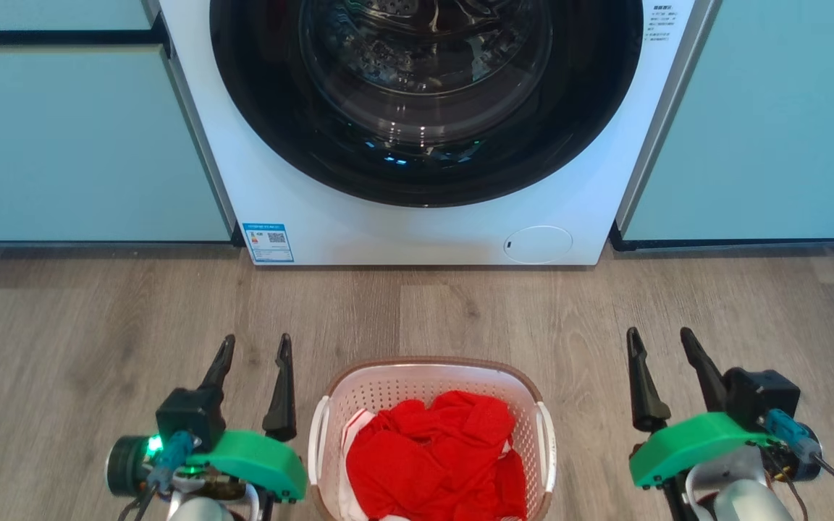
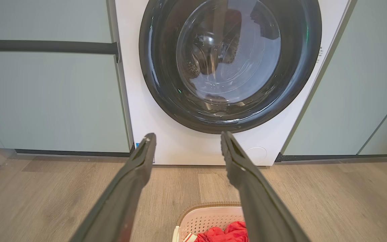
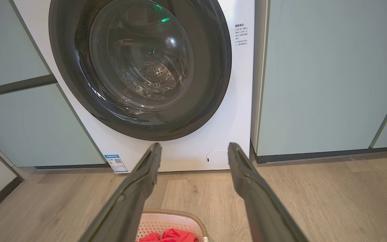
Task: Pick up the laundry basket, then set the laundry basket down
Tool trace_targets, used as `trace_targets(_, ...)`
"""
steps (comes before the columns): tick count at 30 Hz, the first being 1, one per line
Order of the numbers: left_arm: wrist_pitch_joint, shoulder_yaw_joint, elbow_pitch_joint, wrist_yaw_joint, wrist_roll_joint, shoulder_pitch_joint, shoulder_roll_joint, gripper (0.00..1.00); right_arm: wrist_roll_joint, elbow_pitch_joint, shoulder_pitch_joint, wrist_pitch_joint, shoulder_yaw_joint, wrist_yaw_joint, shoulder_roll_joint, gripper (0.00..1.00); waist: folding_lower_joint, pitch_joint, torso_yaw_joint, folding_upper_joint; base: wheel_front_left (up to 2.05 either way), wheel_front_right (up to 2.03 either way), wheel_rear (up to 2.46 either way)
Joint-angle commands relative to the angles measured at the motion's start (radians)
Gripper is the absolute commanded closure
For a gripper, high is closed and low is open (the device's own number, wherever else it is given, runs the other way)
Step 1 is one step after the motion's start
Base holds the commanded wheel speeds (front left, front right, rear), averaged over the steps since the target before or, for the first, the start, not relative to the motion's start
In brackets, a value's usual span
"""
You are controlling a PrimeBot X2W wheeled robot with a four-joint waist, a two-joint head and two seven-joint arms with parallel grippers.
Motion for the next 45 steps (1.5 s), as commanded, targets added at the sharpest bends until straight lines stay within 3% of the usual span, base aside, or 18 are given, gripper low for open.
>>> trace_targets(1,-0.008,0.029,-0.035,-0.003,-0.007,-0.038,-0.004,0.0,0.004,-0.031,-0.041,-0.012,0.019,0.007,-0.001,0.0,0.0,0.0,0.0,-0.0001,0.0,0.0,0.0)
trace_targets(3,-0.008,0.028,-0.037,-0.007,-0.011,-0.038,-0.004,0.0,0.003,-0.031,-0.041,-0.012,0.02,0.007,-0.001,0.0,0.0,0.0,0.0,-0.0001,0.0,0.0,0.0)
trace_targets(4,0.0,0.0,-0.002,-0.006,-0.006,0.0,0.0,1.0,0.0,0.0,0.0,0.0,0.0,0.0,0.0,1.0,0.0,0.0,-0.001,-0.0001,0.0,0.0,0.0)
trace_targets(8,0.006,0.0,0.045,-0.009,-0.014,0.02,0.001,1.0,0.004,0.048,0.017,0.002,0.005,0.0,0.002,1.0,0.0,0.001,-0.001,-0.0001,0.0,0.0,0.0)
trace_targets(45,0.095,0.086,0.04,-0.065,-0.429,-0.018,0.013,1.0,0.398,0.034,-0.013,0.092,-0.044,0.002,-0.012,1.0,0.0,0.015,-0.014,-0.0001,0.0,0.0,0.0)
